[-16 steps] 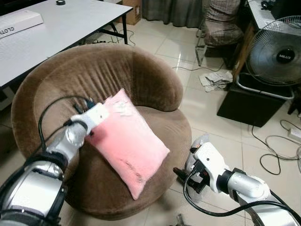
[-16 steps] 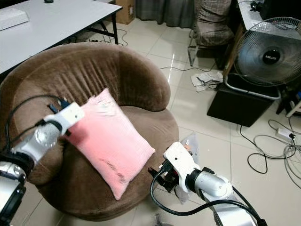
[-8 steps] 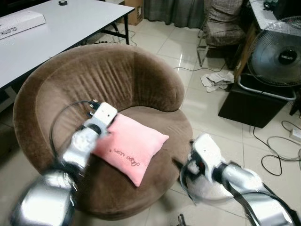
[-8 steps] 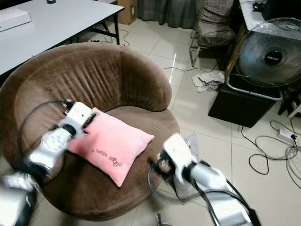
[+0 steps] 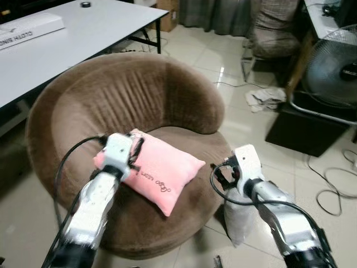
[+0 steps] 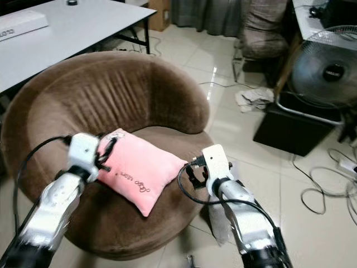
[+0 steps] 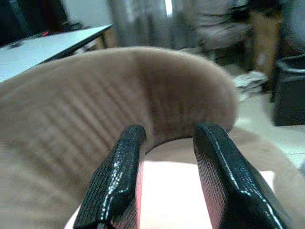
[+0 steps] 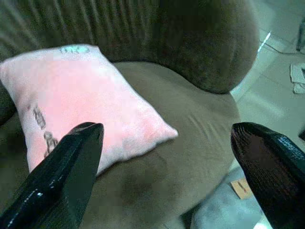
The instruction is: Move the pillow to the sofa from floor
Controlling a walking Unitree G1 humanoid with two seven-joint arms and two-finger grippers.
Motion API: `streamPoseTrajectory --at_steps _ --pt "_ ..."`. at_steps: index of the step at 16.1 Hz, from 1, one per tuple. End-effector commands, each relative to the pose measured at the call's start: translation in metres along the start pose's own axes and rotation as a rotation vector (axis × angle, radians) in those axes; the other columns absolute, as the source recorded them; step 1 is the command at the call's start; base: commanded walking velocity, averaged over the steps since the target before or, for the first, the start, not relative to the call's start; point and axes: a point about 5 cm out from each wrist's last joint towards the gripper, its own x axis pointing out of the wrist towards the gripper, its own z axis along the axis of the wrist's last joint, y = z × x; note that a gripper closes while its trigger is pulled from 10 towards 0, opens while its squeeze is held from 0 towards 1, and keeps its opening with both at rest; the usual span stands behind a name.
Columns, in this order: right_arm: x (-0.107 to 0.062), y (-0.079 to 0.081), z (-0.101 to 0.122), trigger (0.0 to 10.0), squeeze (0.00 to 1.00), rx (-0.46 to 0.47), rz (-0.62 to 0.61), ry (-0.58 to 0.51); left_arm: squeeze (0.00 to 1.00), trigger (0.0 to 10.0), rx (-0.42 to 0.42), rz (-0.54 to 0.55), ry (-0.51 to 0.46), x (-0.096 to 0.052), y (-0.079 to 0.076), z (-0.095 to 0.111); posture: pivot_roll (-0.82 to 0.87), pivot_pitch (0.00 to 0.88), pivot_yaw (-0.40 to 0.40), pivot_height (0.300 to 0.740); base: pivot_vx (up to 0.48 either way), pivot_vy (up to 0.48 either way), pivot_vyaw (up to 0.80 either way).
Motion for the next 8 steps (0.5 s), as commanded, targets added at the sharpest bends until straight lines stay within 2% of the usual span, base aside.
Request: streamPoseTrajectory --at_steps 1,4,6,8 --pt "0.004 -0.004 0.006 10.0 0.0 0.005 -0.033 -0.032 0.0 10.0 0.013 0.035 0.011 -0.005 0.007 0.006 0.12 0.0 -0.023 0.74 0.0 -0.42 0.0" --pt "0.012 -0.005 0.013 10.0 0.0 0.006 -0.036 -0.063 0.0 10.0 0.03 0.053 0.027 -0.006 0.008 0.004 0.12 0.0 -0.031 0.74 0.0 -0.445 0.0" --pt "0.015 -0.008 0.015 10.0 0.0 -0.011 -0.033 -0.072 0.0 10.0 0.044 0.049 0.016 0.0 -0.001 0.012 0.12 0.0 -0.046 0.74 0.0 -0.446 0.0" --pt "0.017 -0.011 0.016 10.0 0.0 -0.021 -0.046 -0.078 0.0 10.0 0.045 0.045 0.026 0.002 -0.003 0.014 0.12 0.0 -0.046 0.74 0.0 -0.448 0.0"
